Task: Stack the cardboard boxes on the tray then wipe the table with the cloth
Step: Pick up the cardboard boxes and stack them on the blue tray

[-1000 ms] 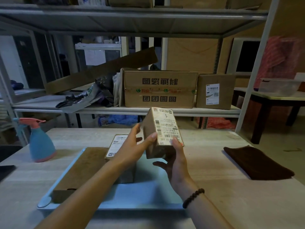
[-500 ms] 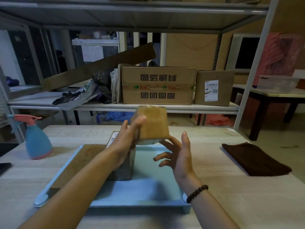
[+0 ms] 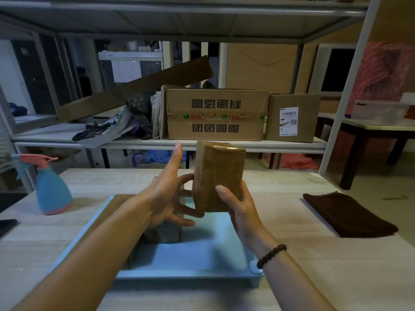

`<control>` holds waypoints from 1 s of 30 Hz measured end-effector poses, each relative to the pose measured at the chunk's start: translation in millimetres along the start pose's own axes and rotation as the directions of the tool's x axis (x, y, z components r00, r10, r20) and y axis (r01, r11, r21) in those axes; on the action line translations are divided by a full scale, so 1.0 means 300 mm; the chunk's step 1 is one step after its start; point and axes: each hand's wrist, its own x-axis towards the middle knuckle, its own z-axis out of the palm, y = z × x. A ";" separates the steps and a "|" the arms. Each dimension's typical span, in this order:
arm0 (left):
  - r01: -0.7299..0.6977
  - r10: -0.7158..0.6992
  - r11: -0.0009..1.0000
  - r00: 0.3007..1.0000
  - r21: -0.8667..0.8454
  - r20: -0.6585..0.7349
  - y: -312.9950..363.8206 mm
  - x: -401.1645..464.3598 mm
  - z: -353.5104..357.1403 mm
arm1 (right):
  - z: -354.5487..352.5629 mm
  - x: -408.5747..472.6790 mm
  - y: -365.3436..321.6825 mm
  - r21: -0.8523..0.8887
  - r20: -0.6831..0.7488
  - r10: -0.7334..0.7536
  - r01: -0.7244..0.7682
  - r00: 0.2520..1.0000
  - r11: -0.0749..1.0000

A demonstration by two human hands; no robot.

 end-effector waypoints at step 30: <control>-0.267 0.249 0.960 0.953 -0.086 -0.173 -0.053 0.032 0.094 | 0.022 -0.023 0.000 0.459 0.013 0.258 -0.235 0.966 0.857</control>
